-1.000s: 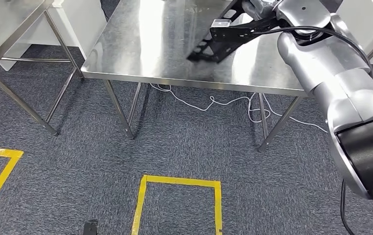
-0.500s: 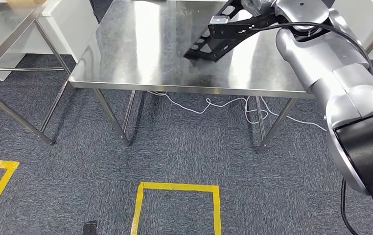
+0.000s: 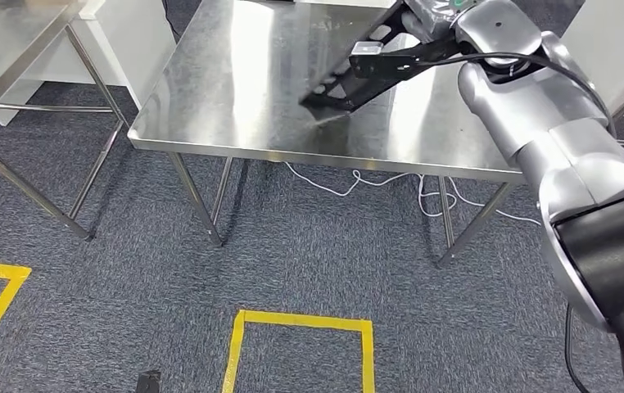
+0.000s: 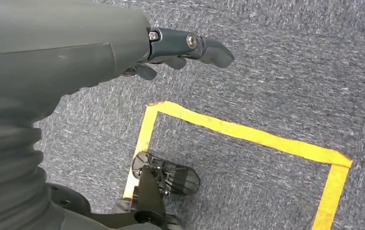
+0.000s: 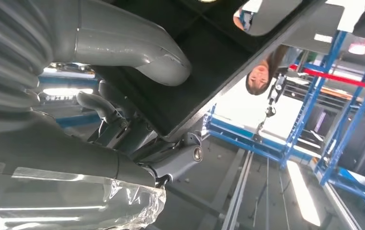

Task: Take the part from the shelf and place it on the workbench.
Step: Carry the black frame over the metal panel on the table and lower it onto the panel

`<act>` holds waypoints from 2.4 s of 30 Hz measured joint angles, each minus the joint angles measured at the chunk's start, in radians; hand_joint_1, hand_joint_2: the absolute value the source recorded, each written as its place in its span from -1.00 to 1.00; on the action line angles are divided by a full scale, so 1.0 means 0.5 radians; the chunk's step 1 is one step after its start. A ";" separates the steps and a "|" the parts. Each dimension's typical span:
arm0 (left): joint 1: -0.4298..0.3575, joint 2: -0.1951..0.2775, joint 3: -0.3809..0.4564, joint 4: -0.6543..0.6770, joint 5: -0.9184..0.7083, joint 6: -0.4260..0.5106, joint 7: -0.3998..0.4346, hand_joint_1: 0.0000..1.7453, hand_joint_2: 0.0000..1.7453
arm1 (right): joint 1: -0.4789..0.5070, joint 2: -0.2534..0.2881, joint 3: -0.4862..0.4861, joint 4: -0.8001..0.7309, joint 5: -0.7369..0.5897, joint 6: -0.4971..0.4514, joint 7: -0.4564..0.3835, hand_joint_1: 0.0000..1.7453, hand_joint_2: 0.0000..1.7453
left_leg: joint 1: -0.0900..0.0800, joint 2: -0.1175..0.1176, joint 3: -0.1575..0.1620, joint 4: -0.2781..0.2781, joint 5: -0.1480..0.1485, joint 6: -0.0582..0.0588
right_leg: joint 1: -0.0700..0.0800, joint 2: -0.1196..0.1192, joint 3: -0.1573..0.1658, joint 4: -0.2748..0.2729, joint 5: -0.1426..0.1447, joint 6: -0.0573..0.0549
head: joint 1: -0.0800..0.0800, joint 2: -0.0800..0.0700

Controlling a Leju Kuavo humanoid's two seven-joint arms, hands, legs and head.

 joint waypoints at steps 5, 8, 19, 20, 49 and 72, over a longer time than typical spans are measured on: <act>0.003 0.000 0.000 0.000 0.001 0.000 -0.003 -1.00 1.00 | -0.015 0.005 0.000 0.003 0.001 0.002 -0.001 1.00 1.00 | -0.016 -0.010 0.022 0.039 -0.072 -0.047 | 0.006 -0.009 0.160 -0.360 0.162 -0.027 | 0.000 0.000; 0.002 0.003 0.000 -0.001 0.003 0.003 -0.005 -1.00 1.00 | -0.035 0.011 0.000 0.003 0.003 0.002 -0.001 1.00 1.00 | -0.003 0.007 -0.013 0.128 -0.134 -0.085 | -0.016 0.001 0.182 -0.360 0.140 -0.066 | -0.008 0.000; 0.006 0.008 0.002 0.001 0.006 0.006 -0.018 -1.00 1.00 | -0.043 0.009 0.003 0.023 0.031 0.006 0.031 1.00 1.00 | 0.009 0.025 -0.091 0.076 0.051 -0.071 | -0.007 0.021 0.313 -0.374 0.036 -0.051 | -0.016 0.000; 0.005 0.007 0.003 0.001 0.006 0.006 -0.020 -1.00 1.00 | -0.048 0.006 0.003 0.027 0.032 0.007 0.036 1.00 1.00 | 0.002 0.025 -0.079 0.065 0.038 -0.058 | -0.003 0.021 0.315 -0.378 0.033 -0.041 | -0.018 0.000; 0.023 0.013 0.033 0.000 0.010 0.018 -0.038 -1.00 1.00 | -0.022 -0.049 0.022 0.154 0.084 0.233 0.154 1.00 1.00 | 0.010 0.027 -0.116 0.110 0.063 -0.079 | -0.006 0.022 0.370 -0.400 0.023 -0.065 | -0.026 0.000; 0.030 0.008 0.055 0.001 0.005 0.018 -0.056 -1.00 1.00 | 0.089 -0.126 0.027 0.232 0.098 0.425 0.243 1.00 1.00 | -0.010 0.020 -0.062 0.387 -0.222 -0.073 | -0.009 0.002 0.269 -0.430 0.144 -0.108 | -0.017 0.000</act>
